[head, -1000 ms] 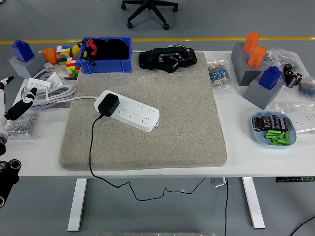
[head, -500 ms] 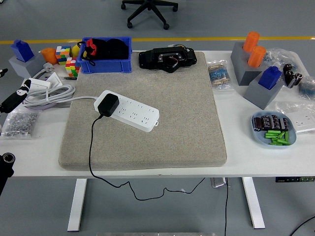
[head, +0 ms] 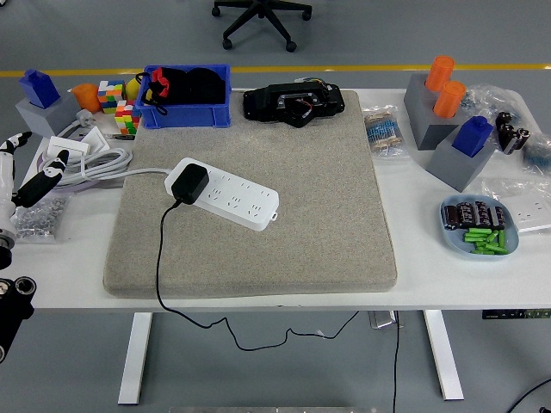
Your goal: Press the white button,pick up the black plug,place it near the board,insert it into the board
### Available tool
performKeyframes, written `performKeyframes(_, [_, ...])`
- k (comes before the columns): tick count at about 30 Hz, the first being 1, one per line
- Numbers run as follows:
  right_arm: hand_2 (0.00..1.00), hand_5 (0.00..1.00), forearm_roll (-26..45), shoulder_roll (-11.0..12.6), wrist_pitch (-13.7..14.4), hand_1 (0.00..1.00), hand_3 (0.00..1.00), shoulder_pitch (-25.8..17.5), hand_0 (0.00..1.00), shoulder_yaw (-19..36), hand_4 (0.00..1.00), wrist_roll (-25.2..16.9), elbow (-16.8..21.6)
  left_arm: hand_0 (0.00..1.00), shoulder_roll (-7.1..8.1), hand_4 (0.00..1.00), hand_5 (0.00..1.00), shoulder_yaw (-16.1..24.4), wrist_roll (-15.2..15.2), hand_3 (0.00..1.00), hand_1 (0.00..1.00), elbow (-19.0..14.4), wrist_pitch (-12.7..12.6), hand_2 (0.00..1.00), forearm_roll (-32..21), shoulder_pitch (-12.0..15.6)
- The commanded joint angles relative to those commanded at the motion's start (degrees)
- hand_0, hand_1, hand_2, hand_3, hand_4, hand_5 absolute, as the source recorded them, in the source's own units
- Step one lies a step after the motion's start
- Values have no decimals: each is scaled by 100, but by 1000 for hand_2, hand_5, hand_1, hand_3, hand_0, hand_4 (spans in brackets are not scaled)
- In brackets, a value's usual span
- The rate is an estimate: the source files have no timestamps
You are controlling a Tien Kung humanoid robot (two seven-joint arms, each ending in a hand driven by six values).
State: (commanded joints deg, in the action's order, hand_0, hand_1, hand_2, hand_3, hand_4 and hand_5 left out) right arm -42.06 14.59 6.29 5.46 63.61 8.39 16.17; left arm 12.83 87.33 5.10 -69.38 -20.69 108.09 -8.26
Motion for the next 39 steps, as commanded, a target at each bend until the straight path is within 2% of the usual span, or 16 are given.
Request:
performKeyframes(4, [640, 374, 66, 14, -4, 632, 606, 161, 714, -153, 651, 4, -22, 965, 31, 806, 702, 21, -34, 881, 941, 45, -38, 902, -16, -163])
performKeyframes(6, [640, 375, 84, 36, -21, 632, 606, 184, 714, -276, 652, 17, 16, 965, 106, 803, 695, -81, -42, 881, 940, 89, -32, 902, -61, -256])
performKeyframes(9, [640, 375, 97, 76, -3, 632, 606, 56, 714, -293, 652, 7, 23, 965, 181, 803, 695, -194, -44, 881, 940, 54, -26, 902, -66, -194])
performKeyframes(13, [642, 373, 77, 31, -15, 632, 606, -28, 714, -174, 651, 23, -107, 965, 164, 801, 696, -133, -31, 882, 940, 2, -25, 901, -54, -59])
performKeyframes(28, [642, 373, 45, 20, -23, 632, 606, -75, 714, -66, 651, 14, -53, 963, 67, 794, 697, -146, -17, 878, 939, -60, 0, 901, -63, -50])
performKeyframes(39, [644, 372, 5, -2, -18, 632, 606, -93, 714, 43, 651, 9, -55, 963, 59, 790, 692, -160, 6, 878, 939, -97, 20, 900, -60, -52])
